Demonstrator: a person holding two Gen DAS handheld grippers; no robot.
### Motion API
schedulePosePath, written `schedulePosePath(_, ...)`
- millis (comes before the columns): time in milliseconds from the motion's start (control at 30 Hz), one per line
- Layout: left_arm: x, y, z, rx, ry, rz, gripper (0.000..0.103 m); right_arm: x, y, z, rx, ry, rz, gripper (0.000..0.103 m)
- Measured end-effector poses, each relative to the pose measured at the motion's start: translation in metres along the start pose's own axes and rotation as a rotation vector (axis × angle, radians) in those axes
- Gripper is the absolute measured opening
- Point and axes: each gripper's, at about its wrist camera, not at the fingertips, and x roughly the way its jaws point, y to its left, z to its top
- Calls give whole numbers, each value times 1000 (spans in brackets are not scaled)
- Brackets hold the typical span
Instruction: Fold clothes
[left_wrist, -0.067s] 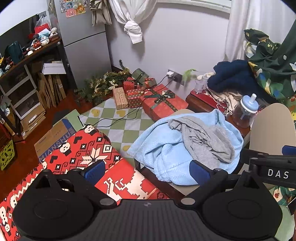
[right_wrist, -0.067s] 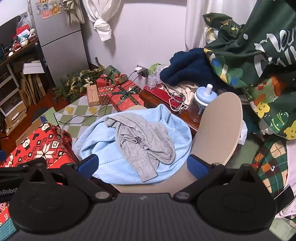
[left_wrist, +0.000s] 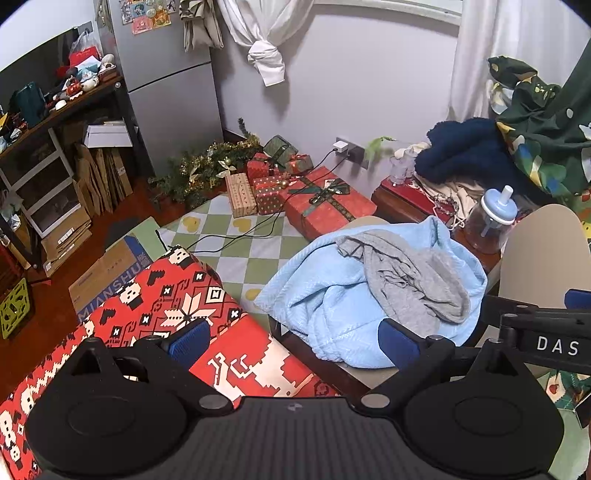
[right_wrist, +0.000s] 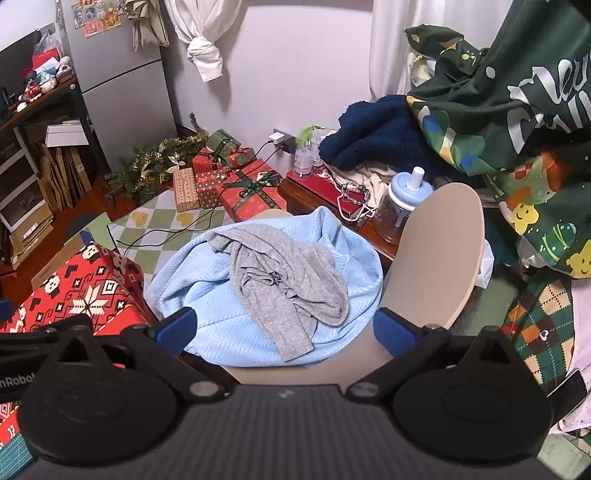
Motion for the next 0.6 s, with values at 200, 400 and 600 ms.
schedulePosePath(200, 3, 7, 1, -16, 7, -13, 98, -4, -4, 1, 9, -14, 22, 103)
schedulePosePath(400, -1, 2, -1, -2, -1, 4, 98, -7, 1, 2, -5, -12, 7, 103)
schedulePosePath(600, -4, 0, -1, 2, -10, 8, 98, -10, 0, 0, -5, -17, 10, 103)
